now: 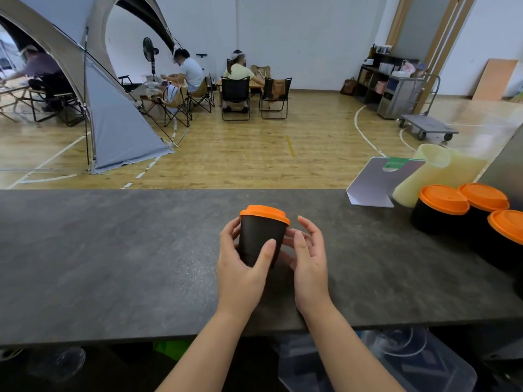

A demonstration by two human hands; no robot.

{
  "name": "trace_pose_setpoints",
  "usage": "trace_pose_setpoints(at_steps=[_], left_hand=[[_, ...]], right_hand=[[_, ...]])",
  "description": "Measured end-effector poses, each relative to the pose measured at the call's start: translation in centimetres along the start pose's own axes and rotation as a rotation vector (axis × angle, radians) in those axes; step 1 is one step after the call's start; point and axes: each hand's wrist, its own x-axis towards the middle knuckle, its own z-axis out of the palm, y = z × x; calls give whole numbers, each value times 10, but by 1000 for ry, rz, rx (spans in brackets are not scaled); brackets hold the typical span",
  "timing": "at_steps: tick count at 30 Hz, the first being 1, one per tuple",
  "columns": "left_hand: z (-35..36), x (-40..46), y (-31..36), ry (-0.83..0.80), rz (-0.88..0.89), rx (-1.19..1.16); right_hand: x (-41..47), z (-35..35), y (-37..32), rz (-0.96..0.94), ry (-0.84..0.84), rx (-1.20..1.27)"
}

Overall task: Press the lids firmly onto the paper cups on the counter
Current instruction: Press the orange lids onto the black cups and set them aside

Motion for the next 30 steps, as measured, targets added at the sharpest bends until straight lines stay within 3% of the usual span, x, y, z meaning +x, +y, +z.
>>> trace_pose_setpoints(at_steps=[4,9,23,30], left_hand=[[0,3,-3,27,-145,-164],[2,5,-6,5,-172,-169],[2,-3,5,-10,-54,-202],[-65,-31,25,126,-1,-362]], right_hand=[[1,-1,1,11,4,0],[1,-2,2,17,-1,14],[-1,-3,3,-24,-174,-25],[-55,42,-7,-83,-195,-19]])
